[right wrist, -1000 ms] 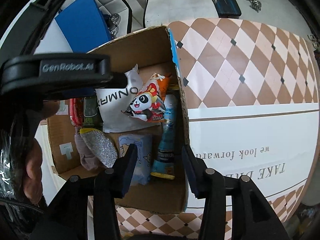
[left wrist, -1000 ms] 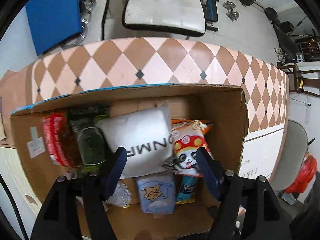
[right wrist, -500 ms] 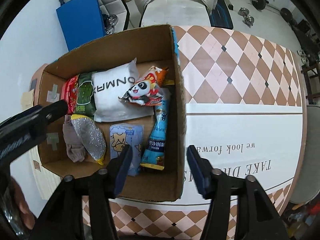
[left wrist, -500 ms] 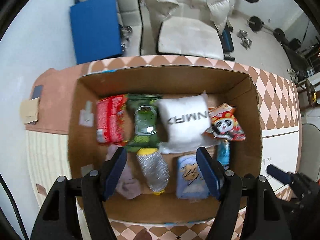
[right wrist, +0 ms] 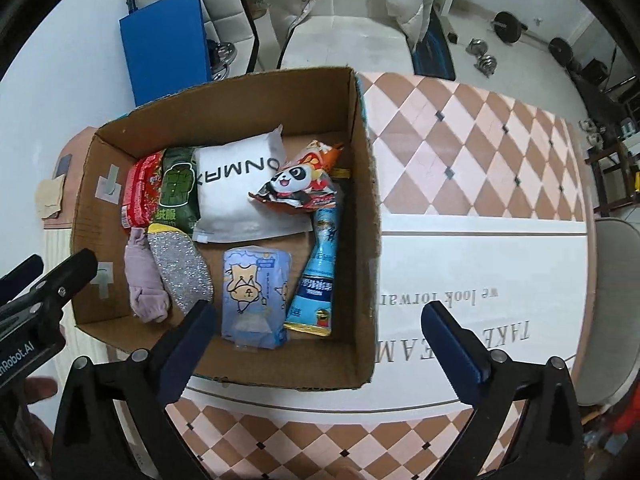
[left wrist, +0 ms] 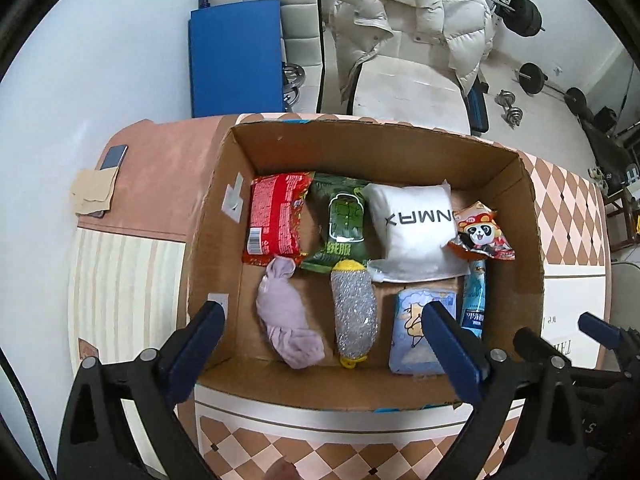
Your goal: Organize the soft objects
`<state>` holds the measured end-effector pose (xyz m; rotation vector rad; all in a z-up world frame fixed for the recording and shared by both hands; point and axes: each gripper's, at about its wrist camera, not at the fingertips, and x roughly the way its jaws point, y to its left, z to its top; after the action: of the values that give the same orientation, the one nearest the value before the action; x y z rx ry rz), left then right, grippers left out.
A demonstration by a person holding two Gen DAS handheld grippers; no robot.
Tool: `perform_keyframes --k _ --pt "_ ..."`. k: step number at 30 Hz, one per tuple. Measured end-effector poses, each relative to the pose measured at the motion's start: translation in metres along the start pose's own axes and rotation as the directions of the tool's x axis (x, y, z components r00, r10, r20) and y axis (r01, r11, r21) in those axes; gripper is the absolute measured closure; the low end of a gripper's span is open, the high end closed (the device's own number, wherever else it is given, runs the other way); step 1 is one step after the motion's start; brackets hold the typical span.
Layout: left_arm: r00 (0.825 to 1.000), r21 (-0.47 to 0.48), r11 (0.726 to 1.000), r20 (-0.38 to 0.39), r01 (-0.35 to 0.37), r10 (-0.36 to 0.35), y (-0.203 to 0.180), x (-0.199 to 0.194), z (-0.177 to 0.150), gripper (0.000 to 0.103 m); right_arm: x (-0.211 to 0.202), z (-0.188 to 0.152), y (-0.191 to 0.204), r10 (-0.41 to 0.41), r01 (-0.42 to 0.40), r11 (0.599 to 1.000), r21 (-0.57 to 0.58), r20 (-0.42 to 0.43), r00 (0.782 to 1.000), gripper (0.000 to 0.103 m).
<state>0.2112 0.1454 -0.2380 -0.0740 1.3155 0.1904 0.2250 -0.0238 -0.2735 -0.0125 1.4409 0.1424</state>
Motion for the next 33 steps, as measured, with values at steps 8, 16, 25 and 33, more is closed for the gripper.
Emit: perform_keyframes --k 8,16,25,33 --pt "0.997 0.016 1.000 0.077 -0.006 0.004 -0.003 -0.043 -0.021 0.002 -0.043 -0.020 -0.008 -0.030 0.029 1.000 0.003 0.093 0.995 0.000" --pt "0.984 0.012 1.000 0.177 0.024 -0.026 -0.005 -0.117 -0.051 0.002 -0.117 -0.063 -0.017 -0.010 0.013 1.000 -0.012 0.197 0.980 0.000" --pt "0.956 0.044 0.999 0.294 0.012 -0.024 -0.010 -0.203 -0.080 0.002 -0.208 -0.111 -0.019 0.019 -0.007 0.999 -0.039 0.318 0.948 0.000" --pt "0.943 0.046 0.997 0.326 0.056 -0.068 -0.009 -0.244 -0.102 0.002 -0.269 -0.139 -0.020 0.035 -0.012 0.998 -0.060 0.403 0.915 0.000"
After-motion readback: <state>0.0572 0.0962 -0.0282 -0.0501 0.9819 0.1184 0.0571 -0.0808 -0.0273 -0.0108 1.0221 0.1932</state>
